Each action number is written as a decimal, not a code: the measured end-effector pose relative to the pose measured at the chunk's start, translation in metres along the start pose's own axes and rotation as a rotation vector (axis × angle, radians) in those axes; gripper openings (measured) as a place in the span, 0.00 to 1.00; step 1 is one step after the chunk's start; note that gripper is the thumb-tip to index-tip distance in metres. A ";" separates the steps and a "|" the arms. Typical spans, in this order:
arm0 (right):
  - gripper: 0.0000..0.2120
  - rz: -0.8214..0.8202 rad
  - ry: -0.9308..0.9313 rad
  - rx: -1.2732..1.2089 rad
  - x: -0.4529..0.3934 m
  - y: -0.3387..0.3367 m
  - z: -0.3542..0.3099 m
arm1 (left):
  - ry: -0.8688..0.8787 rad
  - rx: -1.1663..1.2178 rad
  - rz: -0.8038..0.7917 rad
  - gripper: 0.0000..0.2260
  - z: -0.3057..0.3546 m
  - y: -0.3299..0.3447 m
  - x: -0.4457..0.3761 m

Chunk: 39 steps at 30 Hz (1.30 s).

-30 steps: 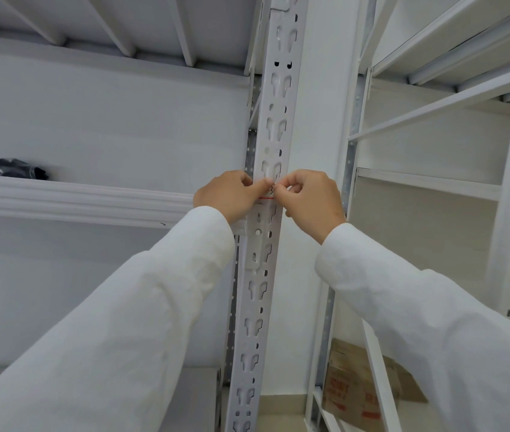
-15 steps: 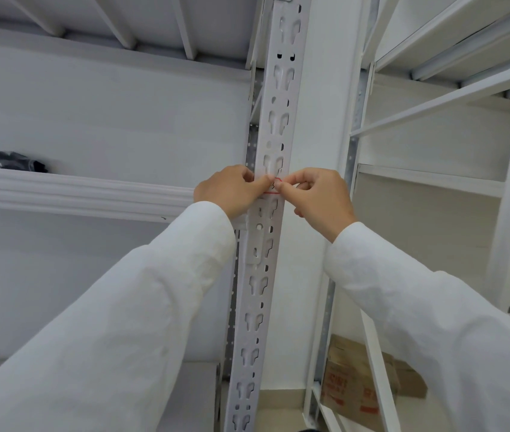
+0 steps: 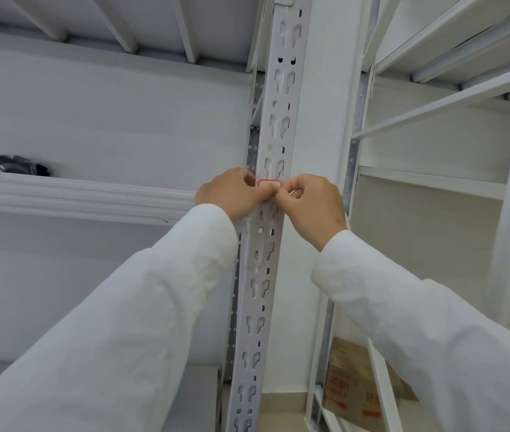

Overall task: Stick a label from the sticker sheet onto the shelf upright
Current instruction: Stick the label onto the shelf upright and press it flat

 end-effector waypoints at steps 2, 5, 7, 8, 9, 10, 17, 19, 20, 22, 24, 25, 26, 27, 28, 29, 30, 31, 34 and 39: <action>0.05 0.009 -0.016 -0.034 0.001 0.001 0.001 | 0.001 0.001 -0.004 0.20 -0.001 -0.001 0.000; 0.05 0.034 -0.027 -0.075 0.004 0.000 0.006 | 0.007 -0.006 -0.010 0.21 -0.001 -0.001 0.001; 0.06 0.043 -0.025 -0.084 0.005 -0.003 0.008 | 0.012 0.000 -0.018 0.21 0.000 -0.001 0.002; 0.06 0.043 -0.021 -0.090 0.005 -0.004 0.010 | 0.013 0.002 -0.027 0.22 0.000 -0.002 0.002; 0.07 0.042 -0.016 -0.095 0.005 -0.006 0.010 | 0.015 0.002 -0.036 0.22 0.001 -0.002 0.003; 0.07 0.039 -0.013 -0.096 0.004 -0.006 0.011 | 0.018 0.000 -0.045 0.21 0.001 -0.002 0.003; 0.07 0.044 0.027 -0.108 0.001 -0.001 0.010 | 0.034 0.020 -0.108 0.18 -0.001 -0.002 0.002; 0.07 0.038 0.036 -0.137 0.002 0.001 0.009 | 0.033 0.022 -0.102 0.17 -0.001 -0.002 0.002; 0.07 0.035 0.028 -0.147 0.002 0.002 0.008 | 0.031 0.025 -0.100 0.17 -0.001 -0.002 0.002; 0.07 0.029 -0.002 -0.144 0.002 0.004 0.005 | 0.022 0.031 -0.099 0.17 -0.001 -0.002 0.003; 0.08 0.023 -0.032 -0.136 0.002 0.005 0.003 | 0.018 0.031 -0.097 0.17 -0.001 -0.002 0.003; 0.08 0.020 -0.041 -0.138 0.002 0.004 0.003 | 0.018 0.032 -0.096 0.17 -0.001 -0.002 0.003; 0.08 0.016 -0.045 -0.143 0.002 0.004 0.003 | 0.019 0.036 -0.096 0.17 -0.001 -0.002 0.003; 0.08 0.012 -0.047 -0.149 0.002 0.003 0.003 | 0.021 0.039 -0.095 0.17 -0.001 -0.002 0.004; 0.08 0.008 -0.048 -0.152 0.002 0.002 0.004 | 0.023 0.039 -0.092 0.17 -0.001 -0.002 0.004; 0.08 0.003 -0.050 -0.150 0.002 0.002 0.004 | 0.024 0.035 -0.088 0.17 -0.001 -0.002 0.004; 0.09 -0.004 -0.055 -0.149 0.001 0.002 0.003 | 0.026 0.028 -0.084 0.17 -0.001 -0.002 0.004; 0.09 -0.010 -0.059 -0.150 0.001 0.001 0.003 | 0.027 0.022 -0.081 0.17 0.000 -0.002 0.004; 0.08 -0.028 -0.070 -0.158 0.000 0.000 0.003 | 0.027 0.023 -0.083 0.17 0.000 -0.002 0.005; 0.07 -0.041 -0.073 -0.121 0.002 -0.003 0.005 | 0.025 0.012 -0.082 0.17 0.000 -0.002 0.005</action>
Point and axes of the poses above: each hand's wrist, its own x-axis away from the middle knuckle, its own y-axis out of the palm, z = x × y, the point moved 6 cm from there along -x, towards the middle knuckle, and after that the axes turned 11 degrees about -x, right-handed, at the moved point
